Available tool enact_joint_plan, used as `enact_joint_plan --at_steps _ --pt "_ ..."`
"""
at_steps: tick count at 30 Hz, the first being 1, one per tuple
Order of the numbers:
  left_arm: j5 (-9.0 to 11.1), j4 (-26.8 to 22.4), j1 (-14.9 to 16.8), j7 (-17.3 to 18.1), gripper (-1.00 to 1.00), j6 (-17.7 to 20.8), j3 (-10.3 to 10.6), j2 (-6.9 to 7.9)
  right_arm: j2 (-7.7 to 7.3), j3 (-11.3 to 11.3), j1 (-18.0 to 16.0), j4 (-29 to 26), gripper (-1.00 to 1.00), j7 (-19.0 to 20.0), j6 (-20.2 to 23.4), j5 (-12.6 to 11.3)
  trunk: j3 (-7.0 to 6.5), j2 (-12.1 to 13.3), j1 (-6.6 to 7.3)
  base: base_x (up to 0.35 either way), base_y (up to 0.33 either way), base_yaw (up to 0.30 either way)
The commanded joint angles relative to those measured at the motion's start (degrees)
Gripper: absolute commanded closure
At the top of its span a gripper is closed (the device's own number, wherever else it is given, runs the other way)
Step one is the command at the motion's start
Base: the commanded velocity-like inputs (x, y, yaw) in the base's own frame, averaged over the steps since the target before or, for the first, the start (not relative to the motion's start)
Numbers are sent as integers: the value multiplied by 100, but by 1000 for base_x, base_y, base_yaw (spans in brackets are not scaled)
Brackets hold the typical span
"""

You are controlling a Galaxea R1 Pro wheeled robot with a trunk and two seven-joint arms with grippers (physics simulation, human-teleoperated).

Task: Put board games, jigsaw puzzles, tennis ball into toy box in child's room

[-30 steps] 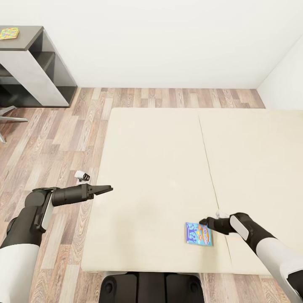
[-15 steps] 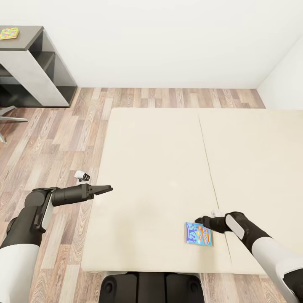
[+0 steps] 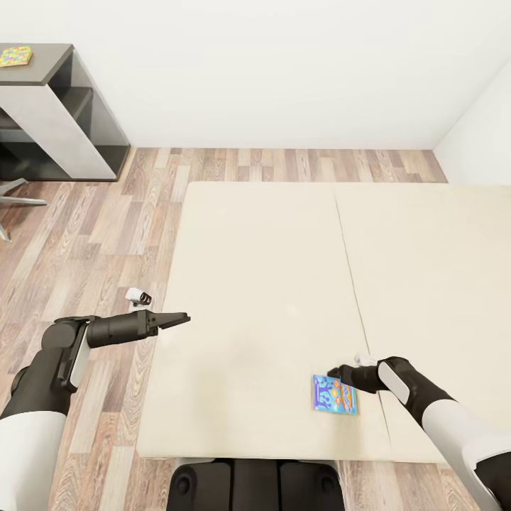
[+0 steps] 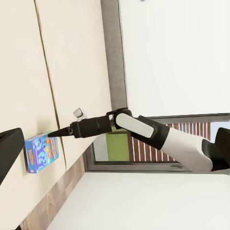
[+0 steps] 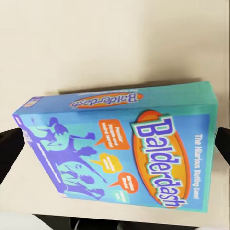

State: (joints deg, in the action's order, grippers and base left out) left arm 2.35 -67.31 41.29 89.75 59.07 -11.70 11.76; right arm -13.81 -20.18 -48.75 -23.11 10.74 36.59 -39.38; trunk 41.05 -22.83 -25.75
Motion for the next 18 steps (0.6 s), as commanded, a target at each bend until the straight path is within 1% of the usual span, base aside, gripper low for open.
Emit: enact_joint_plan --at_steps 1,9,18 --pt "-6 -1 2 25 -100 61 1 1 -6 -21 -3 -4 -100 25 15 38 7 -9 -3 0 0 0" --pt "-6 -1 2 25 -100 61 1 -2 -8 -27 -3 -1 -100 24 15 105 7 -9 -3 0 0 0" --pt "-7 -1 2 25 -100 61 2 -1 -15 -36 -3 -1 -100 24 15 114 7 -9 -3 0 0 0"
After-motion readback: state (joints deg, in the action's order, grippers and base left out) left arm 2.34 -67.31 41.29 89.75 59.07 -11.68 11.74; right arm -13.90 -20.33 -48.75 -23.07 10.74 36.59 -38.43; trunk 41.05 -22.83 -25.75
